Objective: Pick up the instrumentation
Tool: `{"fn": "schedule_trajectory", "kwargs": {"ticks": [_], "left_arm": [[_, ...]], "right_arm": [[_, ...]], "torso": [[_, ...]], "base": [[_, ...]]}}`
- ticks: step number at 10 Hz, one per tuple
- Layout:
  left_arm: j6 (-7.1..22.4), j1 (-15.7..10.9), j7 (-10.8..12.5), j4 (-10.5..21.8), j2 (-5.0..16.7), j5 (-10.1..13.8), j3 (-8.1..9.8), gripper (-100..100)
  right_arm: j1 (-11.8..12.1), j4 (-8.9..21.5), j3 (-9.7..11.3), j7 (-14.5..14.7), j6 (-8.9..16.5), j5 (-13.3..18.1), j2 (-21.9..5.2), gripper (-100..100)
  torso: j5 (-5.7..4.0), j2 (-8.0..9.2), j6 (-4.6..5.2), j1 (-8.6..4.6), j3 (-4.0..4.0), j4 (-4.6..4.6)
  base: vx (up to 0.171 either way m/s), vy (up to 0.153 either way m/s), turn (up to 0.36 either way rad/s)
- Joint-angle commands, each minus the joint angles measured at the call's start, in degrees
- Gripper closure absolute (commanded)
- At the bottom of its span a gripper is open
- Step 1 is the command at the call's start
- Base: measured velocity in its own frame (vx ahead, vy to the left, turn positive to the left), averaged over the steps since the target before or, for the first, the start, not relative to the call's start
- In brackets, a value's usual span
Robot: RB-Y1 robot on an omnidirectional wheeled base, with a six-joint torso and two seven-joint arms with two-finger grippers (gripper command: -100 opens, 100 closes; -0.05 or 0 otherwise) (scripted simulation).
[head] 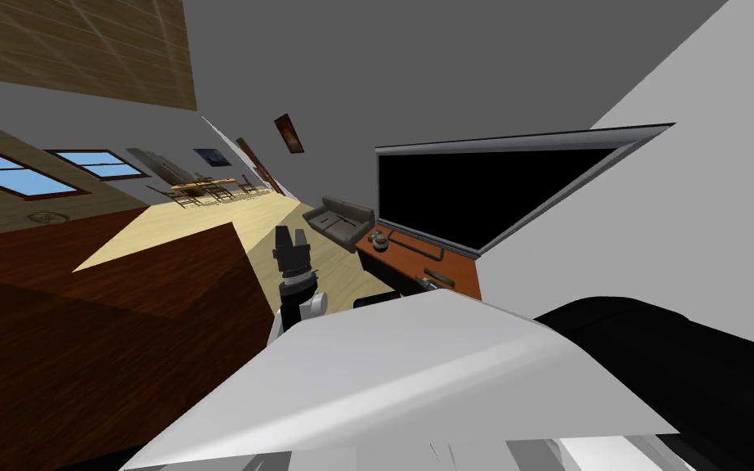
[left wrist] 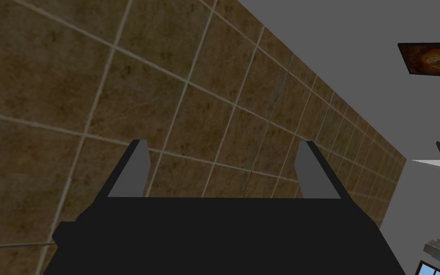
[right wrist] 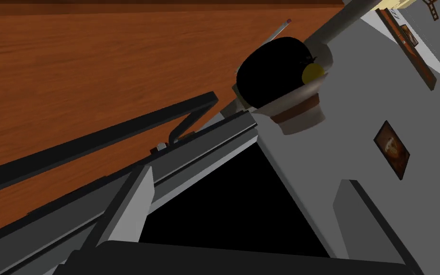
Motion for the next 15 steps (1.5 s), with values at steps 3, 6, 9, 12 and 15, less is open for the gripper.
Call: {"fn": "schedule_trajectory", "kwargs": {"ticks": [3, 6, 9, 12, 15], "left_arm": [[0.0, 0.0, 0.0, 0.0, 0.0, 0.0, 0.01, 0], [0.0, 0.0, 0.0, 0.0, 0.0, 0.0, 0.00, 0], [0.0, 0.0, 0.0, 0.0, 0.0, 0.0, 0.01, 0], [0.0, 0.0, 0.0, 0.0, 0.0, 0.0, 0.01, 0], [0.0, 0.0, 0.0, 0.0, 0.0, 0.0, 0.02, 0]], "right_arm": [[-0.6, 5.5, 2.0, 0.6, 0.9, 3.6, -1.7, -100], [-0.1, 9.3, 2.9, 0.8, 1.4, 5.8, -3.3, -100], [0.4, 12.2, 3.8, 1.1, 1.9, 8.1, -4.9, -100], [1.3, 17.0, 5.3, 1.5, 2.9, 12.3, -7.9, -100], [2.1, 22.6, 6.7, 2.0, 3.8, 16.4, -10.3, -100]], "torso": [[-0.01, 0.09, 0.06, -0.01, 0.05, 0.02], [0.00, 0.02, 0.00, -0.03, 0.02, 0.01], [-0.01, 0.03, 0.06, 0.00, 0.01, 0.01], [-0.01, 0.07, 0.05, 0.00, 0.04, 0.02], [-0.02, 0.00, 0.07, -0.07, 0.00, 0.00]], "base": [[0.026, -0.005, 0.181], [0.036, -0.008, 0.214], [0.031, -0.005, 0.161], [0.027, -0.008, 0.262], [0.043, -0.027, 0.295]]}}
